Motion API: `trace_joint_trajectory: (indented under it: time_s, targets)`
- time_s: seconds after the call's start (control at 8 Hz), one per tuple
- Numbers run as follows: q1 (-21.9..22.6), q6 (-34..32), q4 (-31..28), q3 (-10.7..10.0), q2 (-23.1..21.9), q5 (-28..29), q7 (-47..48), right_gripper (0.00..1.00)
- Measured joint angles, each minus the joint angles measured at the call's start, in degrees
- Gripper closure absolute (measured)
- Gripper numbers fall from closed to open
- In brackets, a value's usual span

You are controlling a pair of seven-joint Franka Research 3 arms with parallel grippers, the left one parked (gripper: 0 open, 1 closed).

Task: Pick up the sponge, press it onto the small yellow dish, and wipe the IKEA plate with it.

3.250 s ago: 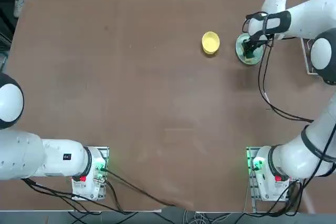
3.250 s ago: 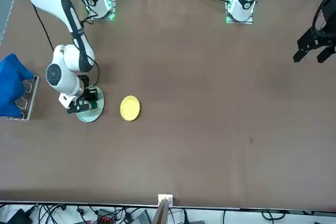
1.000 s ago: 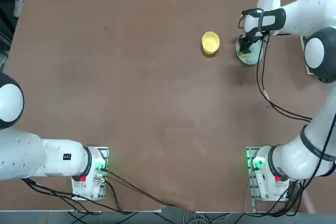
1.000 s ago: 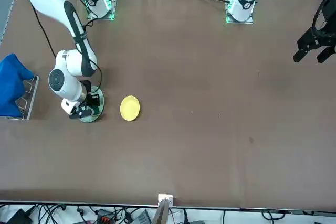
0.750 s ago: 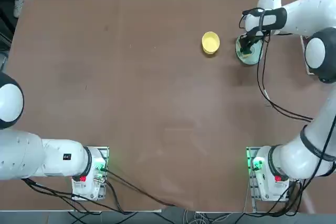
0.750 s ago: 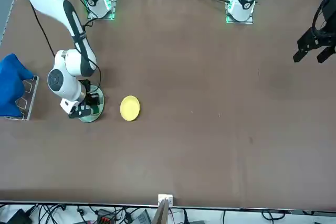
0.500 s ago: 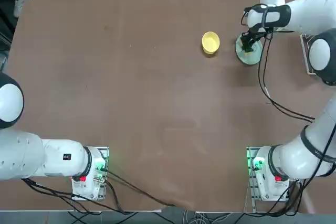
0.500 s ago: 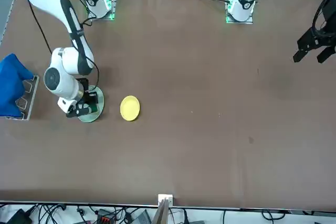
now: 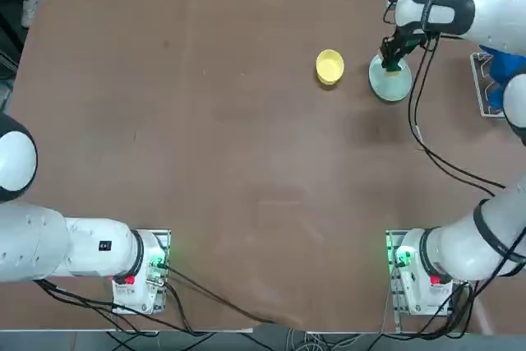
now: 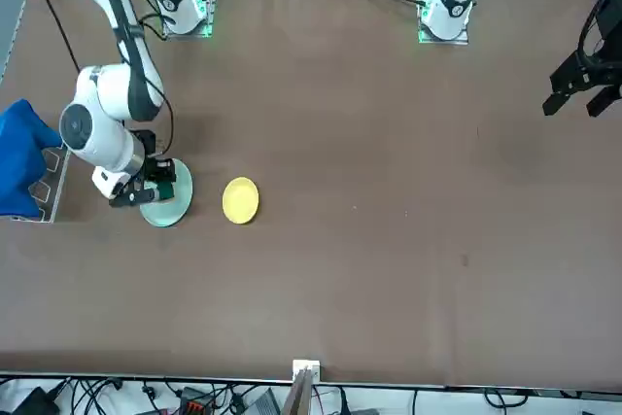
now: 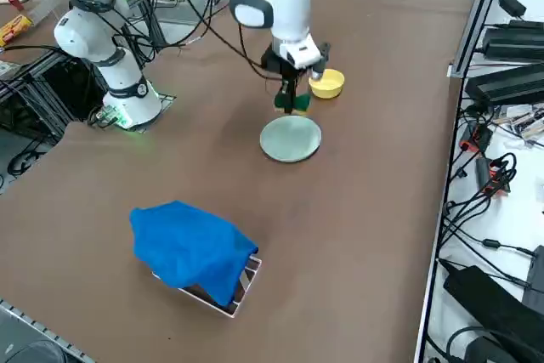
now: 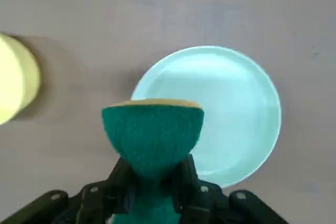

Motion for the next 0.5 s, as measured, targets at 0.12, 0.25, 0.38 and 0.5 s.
trace_joint_trajectory:
  time_s: [0.12, 0.25, 0.38, 0.5]
  targets:
    - [2.2, -0.1, -1.8, 0.2, -2.0, 0.1, 4.2, 0.63]
    - [5.1, 0.0, -3.8, 0.4, -3.5, 0.2, 8.7, 0.63]
    - [8.1, 0.4, -5.5, 0.5, -4.7, 0.3, 13.4, 0.63]
    - [11.1, 1.4, -6.8, 0.6, -5.2, 0.3, 18.0, 0.63]
